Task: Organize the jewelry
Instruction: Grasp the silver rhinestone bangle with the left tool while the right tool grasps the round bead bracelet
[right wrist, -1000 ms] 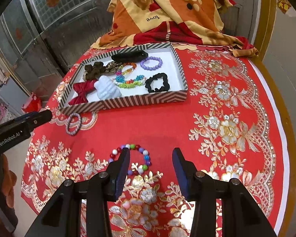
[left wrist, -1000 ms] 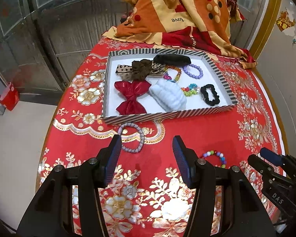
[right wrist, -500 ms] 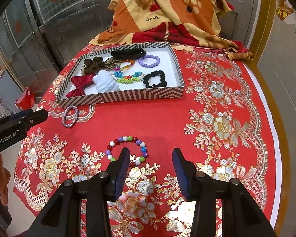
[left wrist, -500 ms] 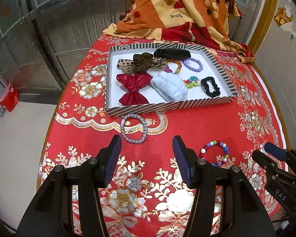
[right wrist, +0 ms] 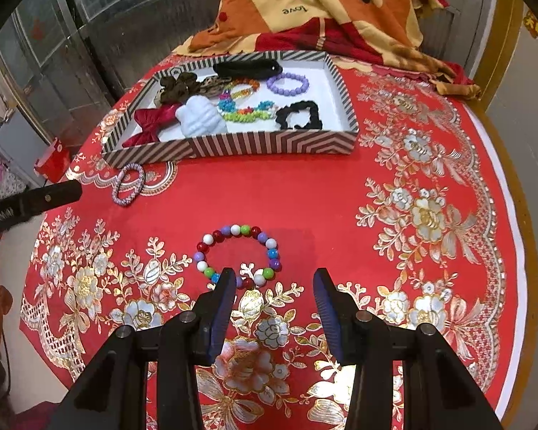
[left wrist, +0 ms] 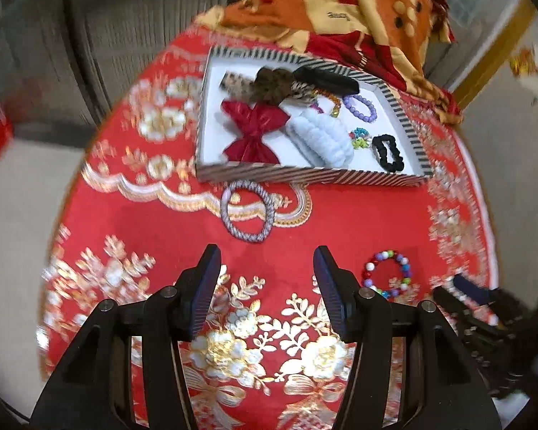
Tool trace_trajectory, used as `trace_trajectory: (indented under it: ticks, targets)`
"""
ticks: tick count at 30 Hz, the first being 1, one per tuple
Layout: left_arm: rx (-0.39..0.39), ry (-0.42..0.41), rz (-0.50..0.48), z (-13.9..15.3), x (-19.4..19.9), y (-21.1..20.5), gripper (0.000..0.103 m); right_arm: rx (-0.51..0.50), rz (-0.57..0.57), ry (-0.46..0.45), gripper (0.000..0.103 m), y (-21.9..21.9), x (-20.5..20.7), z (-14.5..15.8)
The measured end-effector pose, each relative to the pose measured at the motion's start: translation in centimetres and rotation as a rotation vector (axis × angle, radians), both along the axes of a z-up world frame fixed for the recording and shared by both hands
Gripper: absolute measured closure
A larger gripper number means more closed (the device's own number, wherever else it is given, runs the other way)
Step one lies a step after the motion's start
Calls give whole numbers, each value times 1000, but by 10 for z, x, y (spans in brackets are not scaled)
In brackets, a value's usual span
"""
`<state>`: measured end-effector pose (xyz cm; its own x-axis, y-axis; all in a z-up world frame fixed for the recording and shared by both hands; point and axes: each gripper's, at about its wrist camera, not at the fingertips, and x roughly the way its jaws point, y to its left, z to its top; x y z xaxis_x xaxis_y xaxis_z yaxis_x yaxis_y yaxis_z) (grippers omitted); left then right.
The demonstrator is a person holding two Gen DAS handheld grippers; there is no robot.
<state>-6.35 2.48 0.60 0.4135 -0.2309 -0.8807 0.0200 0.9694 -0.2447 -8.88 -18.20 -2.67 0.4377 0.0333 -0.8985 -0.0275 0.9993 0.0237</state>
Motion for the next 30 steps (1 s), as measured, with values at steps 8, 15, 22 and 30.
trace_trajectory:
  ticks: [8,15,22,30]
  targets:
    - [-33,94,82,-25,18,30,48,25,17,46,61,-10,9,-23]
    - [81,137,125,-44,48,19,48,38,44,51,61,-14,27,-33]
    - [182,150,133,-58,60,14,48,16,121,47,62,-3,41,-44]
    - [222,146,120,-66,65,2,59,-3,158,44,78,1,47,-52]
